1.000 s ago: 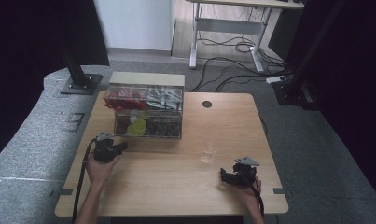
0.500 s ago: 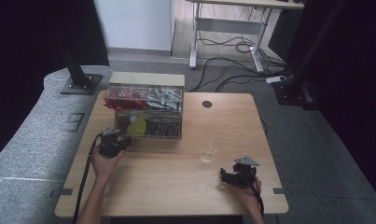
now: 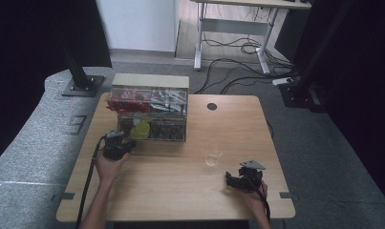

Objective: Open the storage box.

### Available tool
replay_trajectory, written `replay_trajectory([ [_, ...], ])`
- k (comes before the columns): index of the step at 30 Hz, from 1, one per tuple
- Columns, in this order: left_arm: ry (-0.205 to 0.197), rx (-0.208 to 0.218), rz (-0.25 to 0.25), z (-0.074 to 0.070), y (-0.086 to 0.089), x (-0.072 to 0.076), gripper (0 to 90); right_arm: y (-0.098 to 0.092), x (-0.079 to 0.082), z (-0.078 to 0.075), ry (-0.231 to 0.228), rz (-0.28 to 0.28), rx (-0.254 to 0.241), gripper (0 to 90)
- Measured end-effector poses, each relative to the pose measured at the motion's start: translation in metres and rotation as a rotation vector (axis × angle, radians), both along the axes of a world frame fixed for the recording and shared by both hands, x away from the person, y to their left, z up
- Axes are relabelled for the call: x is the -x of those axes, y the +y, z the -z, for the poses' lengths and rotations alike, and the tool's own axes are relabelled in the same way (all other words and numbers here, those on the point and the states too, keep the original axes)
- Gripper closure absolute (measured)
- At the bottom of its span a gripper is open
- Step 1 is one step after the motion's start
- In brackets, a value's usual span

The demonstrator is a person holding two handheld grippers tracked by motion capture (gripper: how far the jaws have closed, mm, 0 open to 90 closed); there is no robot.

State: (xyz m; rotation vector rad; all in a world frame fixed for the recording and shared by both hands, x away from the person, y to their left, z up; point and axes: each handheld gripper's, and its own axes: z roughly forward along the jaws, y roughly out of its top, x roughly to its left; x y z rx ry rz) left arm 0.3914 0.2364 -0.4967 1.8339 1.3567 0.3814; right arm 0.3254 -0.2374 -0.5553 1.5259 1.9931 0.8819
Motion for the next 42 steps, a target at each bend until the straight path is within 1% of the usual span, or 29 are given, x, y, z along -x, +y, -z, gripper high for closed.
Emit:
replay_trajectory([
  [7, -0.01, -0.005, 0.004, -0.003, -0.002, 0.004, 90.0, 0.0, 0.0, 0.0, 0.0, 0.0, 0.0, 10.2],
  [10, -0.013, 0.002, 0.004, -0.004, -0.002, 0.004, 90.0, 0.0, 0.0, 0.0, 0.0, 0.0, 0.0, 10.2],
  [20, -0.03, -0.001, 0.0, -0.006, -0.002, 0.008, 90.0, 0.0, 0.0, 0.0, 0.0, 0.0, 0.0, 10.2],
  [24, -0.056, 0.005, -0.005, -0.01, -0.003, 0.009, 90.0, 0.0, 0.0, 0.0, 0.0, 0.0, 0.0, 10.2],
  [33, -0.092, 0.012, -0.007, -0.02, 0.0, 0.015, 90.0, 0.0, 0.0, 0.0, 0.0, 0.0, 0.0, 10.2],
  [36, -0.098, 0.014, -0.007, -0.022, 0.0, 0.014, 90.0, 0.0, 0.0, 0.0, 0.0, 0.001, 0.0, 10.2],
  [42, -0.095, 0.011, -0.004, -0.022, -0.001, 0.013, 90.0, 0.0, 0.0, 0.0, 0.0, 0.002, 0.001, 10.2],
])
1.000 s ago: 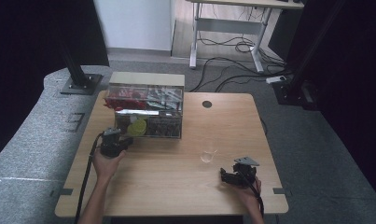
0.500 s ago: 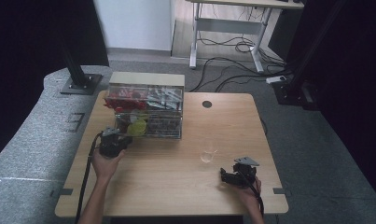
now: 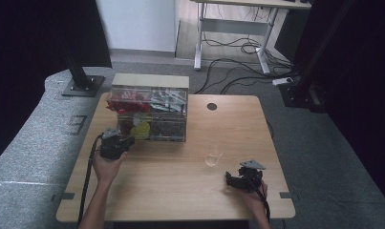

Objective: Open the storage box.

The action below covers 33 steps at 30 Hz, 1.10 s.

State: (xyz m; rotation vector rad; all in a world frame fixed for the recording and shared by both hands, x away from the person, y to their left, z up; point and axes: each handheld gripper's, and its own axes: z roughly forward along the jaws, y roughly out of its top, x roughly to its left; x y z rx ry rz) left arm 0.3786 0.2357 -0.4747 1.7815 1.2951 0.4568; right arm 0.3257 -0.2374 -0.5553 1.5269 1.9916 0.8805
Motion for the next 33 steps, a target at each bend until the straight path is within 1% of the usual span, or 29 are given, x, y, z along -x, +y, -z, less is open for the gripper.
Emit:
replay_trajectory([
  [3, -0.004, -0.001, 0.001, -0.002, 0.0, 0.0, 90.0, 0.0, 0.0, 0.0, 0.0, 0.0, 0.0, 10.2],
  [6, -0.019, -0.025, 0.001, -0.006, -0.001, 0.0, 90.0, 0.0, 0.0, 0.0, 0.0, 0.001, 0.0, 10.3],
  [8, -0.026, -0.032, -0.002, -0.008, -0.001, 0.0, 90.0, 0.0, 0.0, 0.0, 0.0, 0.002, -0.001, 10.5],
  [11, -0.029, -0.005, 0.0, -0.011, 0.001, -0.002, 90.0, 0.0, 0.001, 0.0, -0.002, 0.008, -0.001, 11.0],
  [12, -0.029, -0.003, -0.001, -0.012, 0.001, -0.002, 90.0, 0.0, 0.001, 0.0, -0.002, 0.009, -0.001, 11.1],
  [17, -0.028, -0.003, -0.002, -0.017, 0.002, -0.006, 90.0, 0.0, 0.001, 0.0, -0.002, 0.015, -0.003, 11.3],
  [24, -0.033, 0.012, -0.006, -0.028, 0.001, -0.012, 90.0, 0.0, 0.001, 0.0, -0.003, 0.016, -0.002, 11.3],
  [27, -0.031, 0.002, -0.007, -0.032, 0.001, -0.015, 90.0, 0.0, 0.001, 0.0, -0.003, 0.017, -0.002, 11.5],
  [33, -0.028, 0.001, -0.006, -0.041, 0.002, -0.019, 90.0, 0.0, 0.002, 0.0, -0.004, 0.018, -0.002, 11.6],
])
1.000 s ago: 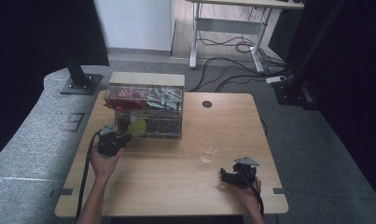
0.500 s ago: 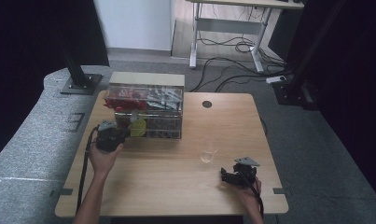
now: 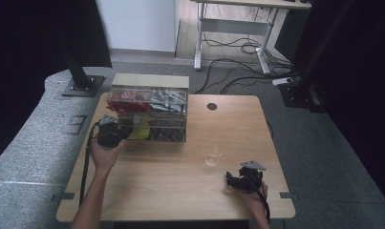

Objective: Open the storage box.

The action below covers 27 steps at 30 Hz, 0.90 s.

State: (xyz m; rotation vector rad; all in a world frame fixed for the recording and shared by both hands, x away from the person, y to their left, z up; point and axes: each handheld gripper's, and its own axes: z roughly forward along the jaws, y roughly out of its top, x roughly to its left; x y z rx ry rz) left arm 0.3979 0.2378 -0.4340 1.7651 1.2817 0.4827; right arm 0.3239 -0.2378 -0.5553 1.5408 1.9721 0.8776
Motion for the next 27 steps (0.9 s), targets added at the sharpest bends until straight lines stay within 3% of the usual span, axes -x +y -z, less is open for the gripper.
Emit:
replay_trajectory([
  [13, -0.01, 0.006, -0.011, -0.016, 0.004, -0.006, 90.0, 0.0, 0.0, 0.0, 0.0, 0.0, 0.0, 11.6],
  [27, -0.011, 0.002, -0.023, -0.024, 0.005, -0.013, 90.0, 0.0, 0.001, 0.0, 0.0, 0.002, 0.0, 12.0],
])
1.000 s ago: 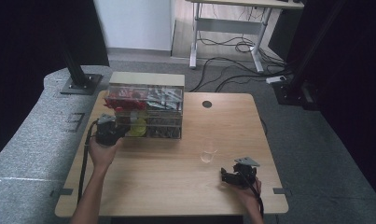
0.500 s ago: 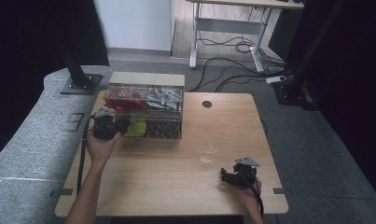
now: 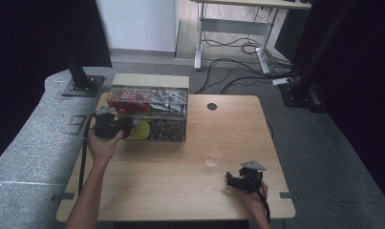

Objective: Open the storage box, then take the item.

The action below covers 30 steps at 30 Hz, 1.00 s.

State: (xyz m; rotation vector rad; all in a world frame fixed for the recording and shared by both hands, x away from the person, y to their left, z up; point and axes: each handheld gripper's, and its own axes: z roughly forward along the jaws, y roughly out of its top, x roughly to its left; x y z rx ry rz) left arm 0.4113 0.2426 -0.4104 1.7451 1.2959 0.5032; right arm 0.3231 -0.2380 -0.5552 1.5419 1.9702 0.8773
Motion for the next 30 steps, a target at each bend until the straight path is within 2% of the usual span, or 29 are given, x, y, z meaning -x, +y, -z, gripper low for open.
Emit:
replay_trajectory([
  [16, 0.007, 0.005, 0.003, 0.0, -0.001, 0.0, 90.0, 0.001, 0.002, 0.0, -0.005, 0.004, 0.0, 13.9],
  [21, 0.008, -0.002, 0.006, -0.001, -0.001, 0.0, 90.0, 0.002, 0.005, -0.004, 0.006, 0.033, -0.018, 18.9],
  [26, 0.006, -0.005, 0.012, -0.002, -0.003, 0.001, 90.0, 0.001, 0.014, -0.019, -0.041, 0.042, -0.054, 19.8],
  [30, 0.001, -0.011, 0.021, -0.003, -0.005, 0.002, 90.0, -0.003, 0.023, -0.035, -0.085, 0.043, -0.104, 21.5],
])
